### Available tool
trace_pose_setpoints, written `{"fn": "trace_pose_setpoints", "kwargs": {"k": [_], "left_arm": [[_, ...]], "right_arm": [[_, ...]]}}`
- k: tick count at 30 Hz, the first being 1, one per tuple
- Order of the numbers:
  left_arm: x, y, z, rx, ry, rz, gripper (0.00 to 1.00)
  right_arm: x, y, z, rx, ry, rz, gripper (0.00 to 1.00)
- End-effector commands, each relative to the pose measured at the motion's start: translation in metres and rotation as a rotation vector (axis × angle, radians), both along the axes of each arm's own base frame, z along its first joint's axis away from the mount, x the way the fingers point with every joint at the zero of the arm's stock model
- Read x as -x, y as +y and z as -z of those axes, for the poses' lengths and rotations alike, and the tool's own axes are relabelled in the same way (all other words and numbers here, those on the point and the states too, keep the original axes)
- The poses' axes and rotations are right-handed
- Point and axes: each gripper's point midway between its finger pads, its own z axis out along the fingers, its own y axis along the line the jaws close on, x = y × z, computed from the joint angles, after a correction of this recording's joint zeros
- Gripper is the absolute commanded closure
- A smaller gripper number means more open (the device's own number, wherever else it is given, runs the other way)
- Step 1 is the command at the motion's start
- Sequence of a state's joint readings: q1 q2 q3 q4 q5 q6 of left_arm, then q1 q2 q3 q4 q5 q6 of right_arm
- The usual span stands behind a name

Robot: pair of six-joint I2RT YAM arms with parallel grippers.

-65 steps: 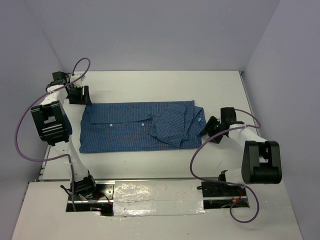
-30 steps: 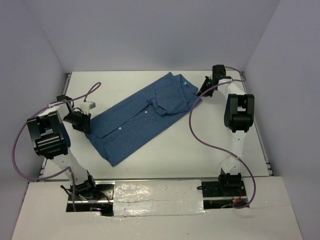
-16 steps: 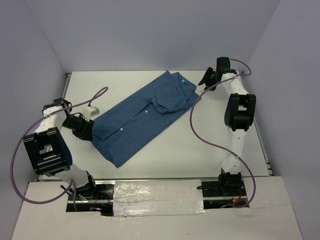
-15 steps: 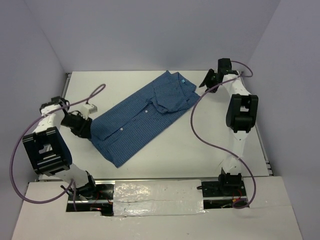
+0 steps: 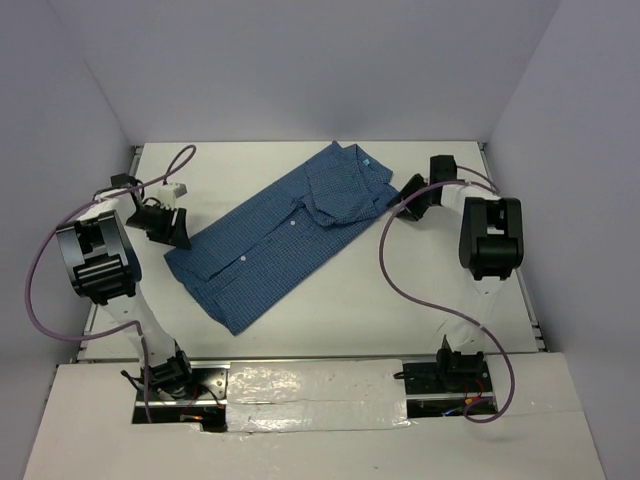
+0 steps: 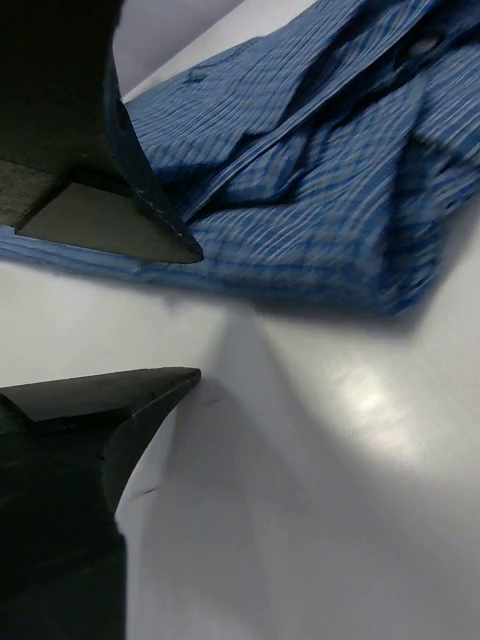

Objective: Fold and stack the long sleeve shirts
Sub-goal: Fold the shirt

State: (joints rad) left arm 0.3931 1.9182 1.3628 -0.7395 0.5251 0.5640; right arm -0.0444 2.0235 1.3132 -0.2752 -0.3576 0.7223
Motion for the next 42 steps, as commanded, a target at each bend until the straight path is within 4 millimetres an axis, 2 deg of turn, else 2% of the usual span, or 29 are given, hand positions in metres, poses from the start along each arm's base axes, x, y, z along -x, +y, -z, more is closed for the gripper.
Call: {"fn": "trace_pose_setpoints", "kwargs": {"k": [1, 4, 5, 6, 8, 9, 10, 11, 12, 13, 14, 18, 19, 21, 22, 25, 26, 29, 31, 33, 34, 35, 36, 37, 38, 39, 40, 41, 42], "left_arm": [[0.001, -0.002, 0.004, -0.003, 0.017, -0.019, 0.38], [0.023, -0.012, 0.021, -0.003, 0.071, 0.026, 0.41], [0.03, -0.016, 0.024, -0.004, 0.089, 0.048, 0.5], [0.035, -0.017, 0.029, -0.019, 0.098, 0.082, 0.55], [0.05, -0.03, 0.037, -0.018, 0.134, 0.142, 0.68], [0.058, -0.036, 0.038, -0.019, 0.146, 0.191, 0.79], [0.067, -0.047, 0.041, -0.008, 0.167, 0.238, 0.83], [0.073, -0.055, 0.04, 0.0, 0.173, 0.28, 0.9], [0.079, -0.062, 0.039, 0.008, 0.164, 0.353, 0.93], [0.096, -0.081, 0.037, 0.05, 0.2, 0.423, 0.95], [0.102, -0.089, 0.035, 0.051, 0.191, 0.488, 0.99], [0.139, -0.136, 0.035, 0.079, 0.215, 0.726, 1.0], [0.151, -0.142, 0.036, 0.102, 0.231, 0.756, 1.0], [0.161, -0.162, 0.035, 0.12, 0.226, 0.827, 0.99], [0.17, -0.174, 0.036, 0.12, 0.237, 0.879, 0.98], [0.186, -0.193, 0.034, 0.142, 0.252, 0.956, 0.93], [0.189, -0.196, 0.03, 0.151, 0.244, 0.971, 0.89], [0.192, -0.211, 0.018, 0.192, 0.202, 0.993, 0.84], [0.189, -0.226, 0.011, 0.223, 0.164, 1.004, 0.82], [0.188, -0.236, 0.003, 0.263, 0.153, 0.999, 0.74], [0.181, -0.24, -0.003, 0.267, 0.132, 0.998, 0.71], [0.178, -0.241, -0.008, 0.269, 0.121, 0.994, 0.66], [0.172, -0.24, -0.014, 0.252, 0.107, 0.997, 0.63], [0.169, -0.239, -0.018, 0.238, 0.096, 0.997, 0.61], [0.166, -0.237, -0.025, 0.221, 0.064, 1.008, 0.57], [0.163, -0.232, -0.034, 0.184, 0.042, 1.015, 0.53], [0.162, -0.229, -0.037, 0.164, 0.022, 1.034, 0.52], [0.162, -0.225, -0.041, 0.147, 0.014, 1.042, 0.49], [0.164, -0.218, -0.045, 0.112, 0.021, 1.053, 0.49]], "right_arm": [[-0.035, 0.01, -0.006, -0.013, -0.067, -0.026, 0.47], [-0.046, 0.01, -0.005, -0.003, -0.066, -0.023, 0.68], [-0.046, 0.01, 0.003, -0.002, -0.038, -0.024, 0.8], [-0.058, 0.009, -0.007, 0.002, -0.063, -0.026, 0.83], [-0.065, 0.009, -0.006, 0.001, -0.041, -0.037, 0.93], [-0.08, 0.009, -0.011, 0.008, -0.064, -0.045, 0.95], [-0.086, 0.007, -0.013, 0.011, -0.065, -0.043, 0.97], [-0.088, 0.006, -0.003, 0.015, -0.035, -0.043, 0.98], [-0.107, 0.006, -0.022, 0.018, -0.09, -0.043, 0.98], [-0.114, 0.006, -0.025, 0.016, -0.1, -0.042, 0.99], [-0.128, 0.007, -0.032, 0.006, -0.119, -0.04, 0.99], [-0.157, 0.014, -0.041, -0.053, -0.163, -0.032, 0.97], [-0.161, 0.017, -0.042, -0.07, -0.172, -0.032, 0.93], [-0.169, 0.022, -0.043, -0.097, -0.189, -0.023, 0.88], [-0.171, 0.021, -0.041, -0.096, -0.185, -0.014, 0.78], [-0.166, 0.008, -0.036, -0.052, -0.156, 0.02, 0.57], [-0.161, 0.003, -0.038, -0.034, -0.156, 0.023, 0.54], [-0.159, -0.011, -0.053, -0.019, -0.212, 0.022, 0.45], [-0.159, -0.016, -0.061, -0.008, -0.223, 0.006, 0.33], [-0.153, -0.019, -0.076, 0.038, -0.23, -0.043, 0.32], [-0.149, -0.02, -0.08, 0.055, -0.229, -0.06, 0.31], [-0.135, -0.021, -0.091, 0.09, -0.227, -0.083, 0.31], [-0.124, -0.02, -0.123, 0.114, -0.277, -0.096, 0.31], [-0.114, -0.021, -0.1, 0.133, -0.225, -0.111, 0.3], [-0.087, -0.017, -0.106, 0.171, -0.221, -0.133, 0.3], [-0.073, -0.013, -0.144, 0.19, -0.314, -0.14, 0.3], [-0.037, -0.006, -0.108, 0.182, -0.227, -0.163, 0.3], [-0.02, 0.004, -0.105, 0.172, -0.225, -0.185, 0.3], [-0.001, 0.018, -0.127, 0.17, -0.288, -0.207, 0.3]]}}
